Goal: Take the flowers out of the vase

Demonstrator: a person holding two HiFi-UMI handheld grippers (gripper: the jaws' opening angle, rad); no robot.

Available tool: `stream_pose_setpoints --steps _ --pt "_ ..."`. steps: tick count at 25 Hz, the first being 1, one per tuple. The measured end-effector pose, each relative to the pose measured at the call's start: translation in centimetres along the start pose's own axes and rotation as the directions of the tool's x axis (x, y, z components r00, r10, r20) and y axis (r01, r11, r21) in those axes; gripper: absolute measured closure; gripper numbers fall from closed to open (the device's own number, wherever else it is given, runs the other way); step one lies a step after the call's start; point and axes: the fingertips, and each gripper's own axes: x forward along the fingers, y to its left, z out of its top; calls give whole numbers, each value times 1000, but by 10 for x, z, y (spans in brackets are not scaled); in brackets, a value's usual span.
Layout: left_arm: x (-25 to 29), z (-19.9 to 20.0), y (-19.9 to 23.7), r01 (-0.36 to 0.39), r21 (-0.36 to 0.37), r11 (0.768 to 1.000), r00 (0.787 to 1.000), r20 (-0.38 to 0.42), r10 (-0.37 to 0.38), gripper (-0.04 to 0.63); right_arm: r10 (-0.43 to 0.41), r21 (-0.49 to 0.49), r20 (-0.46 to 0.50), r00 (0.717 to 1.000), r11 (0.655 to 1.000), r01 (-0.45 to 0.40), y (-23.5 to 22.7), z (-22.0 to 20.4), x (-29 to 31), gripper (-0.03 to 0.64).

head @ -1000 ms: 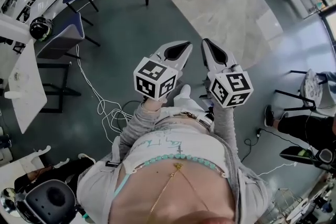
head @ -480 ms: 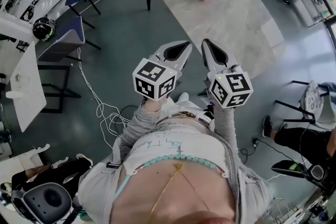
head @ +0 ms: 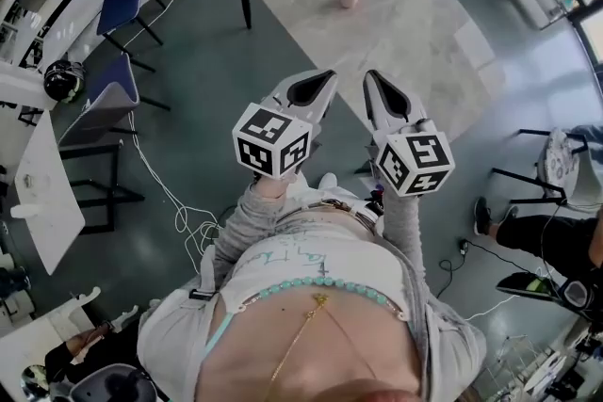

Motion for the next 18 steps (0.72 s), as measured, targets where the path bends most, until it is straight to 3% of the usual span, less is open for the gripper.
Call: stream_pose_setpoints --steps 8,18 --pt "39 21 45 128 21 992 991 -43 -127 594 -99 56 23 995 994 97 -24 15 54 589" --pt "58 39 119 202 27 979 976 -82 -200 594 -185 65 2 983 981 184 -30 20 128 589"
